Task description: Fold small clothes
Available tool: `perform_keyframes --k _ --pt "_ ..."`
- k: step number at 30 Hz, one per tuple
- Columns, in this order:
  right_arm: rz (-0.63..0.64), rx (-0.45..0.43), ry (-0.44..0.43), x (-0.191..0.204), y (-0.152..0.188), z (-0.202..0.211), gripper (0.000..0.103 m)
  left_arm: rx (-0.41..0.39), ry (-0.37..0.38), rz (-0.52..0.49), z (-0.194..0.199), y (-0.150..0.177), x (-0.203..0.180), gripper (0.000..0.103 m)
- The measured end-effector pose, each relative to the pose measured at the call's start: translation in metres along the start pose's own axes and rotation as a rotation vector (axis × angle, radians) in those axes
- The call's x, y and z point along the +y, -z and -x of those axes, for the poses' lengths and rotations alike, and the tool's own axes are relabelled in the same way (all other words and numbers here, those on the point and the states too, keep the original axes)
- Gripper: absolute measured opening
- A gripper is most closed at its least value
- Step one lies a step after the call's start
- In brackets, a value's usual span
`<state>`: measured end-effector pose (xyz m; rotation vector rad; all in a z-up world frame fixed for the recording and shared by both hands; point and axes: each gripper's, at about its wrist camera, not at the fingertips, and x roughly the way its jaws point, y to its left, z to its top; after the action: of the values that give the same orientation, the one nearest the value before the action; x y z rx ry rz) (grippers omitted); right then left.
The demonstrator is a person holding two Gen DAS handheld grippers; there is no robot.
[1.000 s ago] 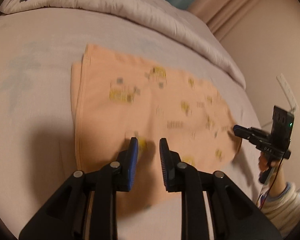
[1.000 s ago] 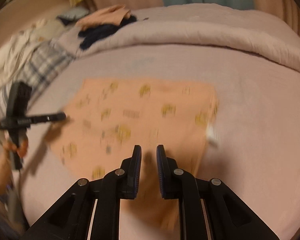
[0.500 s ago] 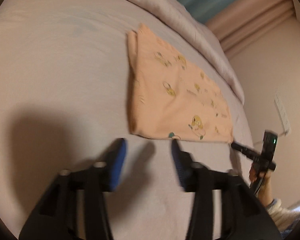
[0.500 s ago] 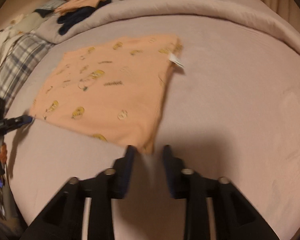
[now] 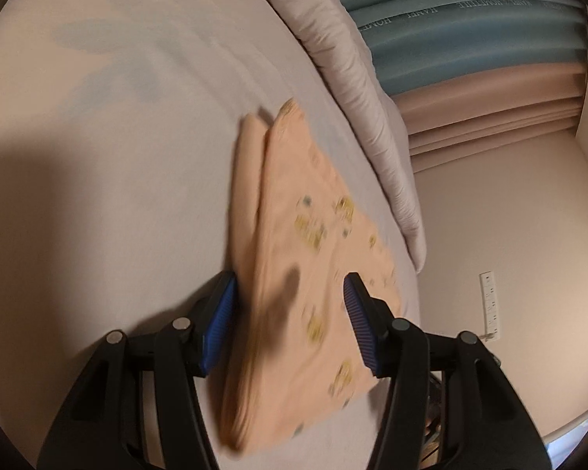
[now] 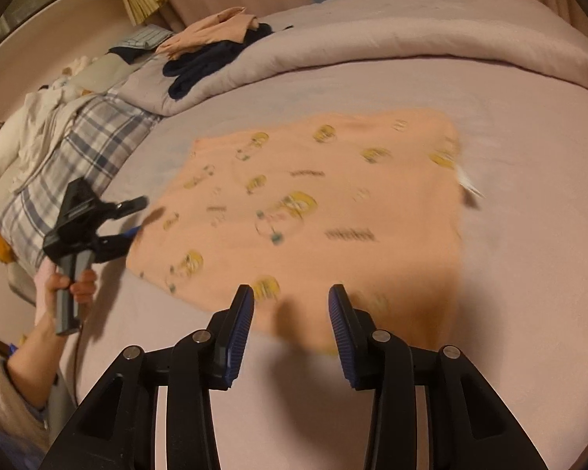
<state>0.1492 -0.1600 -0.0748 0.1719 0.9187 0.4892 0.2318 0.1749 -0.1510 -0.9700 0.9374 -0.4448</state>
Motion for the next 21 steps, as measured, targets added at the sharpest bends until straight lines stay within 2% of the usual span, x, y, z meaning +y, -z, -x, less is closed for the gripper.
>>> perform_keyframes --k 4,7,9,10,12,13,15,21 --pt "0.022 -0.017 0.003 0.009 -0.028 -0.022 0.040 0.035 -0.019 -0.027 -0.020 -0.024 -0.012 0.053" --pt "0.026 -0.023 0.033 0.014 -0.048 -0.034 0.040 0.041 -0.044 -0.046 -0.032 -0.035 -0.018 0.045" --pt "0.030 -0.016 0.051 0.018 -0.061 -0.046 0.040 0.052 -0.095 -0.056 -0.040 -0.037 -0.016 0.020" --pt "0.032 -0.012 0.067 0.020 -0.069 -0.054 0.040 0.057 -0.110 -0.053 -0.043 -0.037 -0.013 0.015" --pt "0.049 -0.008 0.108 0.025 -0.080 -0.069 0.036 0.052 -0.108 -0.047 -0.042 -0.035 -0.009 0.014" --pt "0.054 -0.007 0.129 0.026 -0.084 -0.074 0.027 0.048 -0.105 -0.047 -0.040 -0.035 -0.008 0.014" --pt "0.052 0.011 0.160 0.027 -0.092 -0.088 0.021 0.048 -0.110 -0.058 -0.040 -0.034 -0.008 0.014" --pt "0.063 0.070 0.193 0.023 -0.096 -0.108 0.020 0.060 -0.139 -0.070 -0.039 -0.033 -0.010 0.014"
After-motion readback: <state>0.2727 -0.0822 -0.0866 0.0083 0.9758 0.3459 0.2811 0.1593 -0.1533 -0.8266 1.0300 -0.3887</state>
